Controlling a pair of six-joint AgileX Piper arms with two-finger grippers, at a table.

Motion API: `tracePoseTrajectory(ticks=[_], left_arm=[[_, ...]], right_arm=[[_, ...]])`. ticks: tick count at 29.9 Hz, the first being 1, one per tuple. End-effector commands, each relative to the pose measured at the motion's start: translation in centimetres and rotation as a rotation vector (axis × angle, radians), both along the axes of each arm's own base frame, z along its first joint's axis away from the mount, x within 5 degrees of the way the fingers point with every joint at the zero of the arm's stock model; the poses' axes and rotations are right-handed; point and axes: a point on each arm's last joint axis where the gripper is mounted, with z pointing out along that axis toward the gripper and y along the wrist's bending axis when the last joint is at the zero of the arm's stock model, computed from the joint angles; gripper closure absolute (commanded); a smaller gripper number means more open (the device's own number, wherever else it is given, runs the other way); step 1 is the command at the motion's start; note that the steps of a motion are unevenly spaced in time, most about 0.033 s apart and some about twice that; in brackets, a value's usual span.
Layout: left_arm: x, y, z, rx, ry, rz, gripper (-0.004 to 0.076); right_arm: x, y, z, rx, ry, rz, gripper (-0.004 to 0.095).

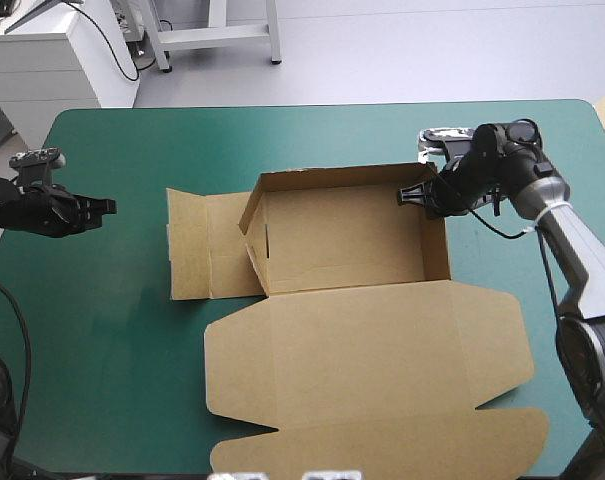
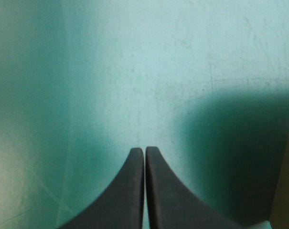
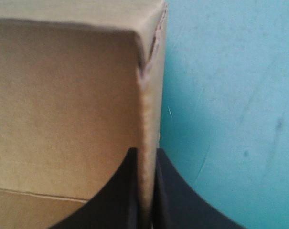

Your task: Fold the box

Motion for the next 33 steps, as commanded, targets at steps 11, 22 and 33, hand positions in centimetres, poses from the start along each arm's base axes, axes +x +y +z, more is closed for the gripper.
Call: tracePoseTrajectory(ticks=[11, 22, 33], left_arm=[[-0.3, -0.3, 2.4, -0.003, -0.107, 0.008, 0.0731], [-0.2, -0.5, 2.5, -0.03, -0.114, 0.012, 0.0731], [-0.4, -0.6, 2.4, -0.043, -0.094, -0.001, 0.0731]], right_arm=[[2.0, 1.0, 2.9, 0.069, -0.054, 0.074, 0.0509], [1.0, 0.7, 9.0, 0.094, -0.179, 0.04, 0.0185], [-1.4, 3.6, 7.8, -0.199, -0.185, 0.084, 0.0185]])
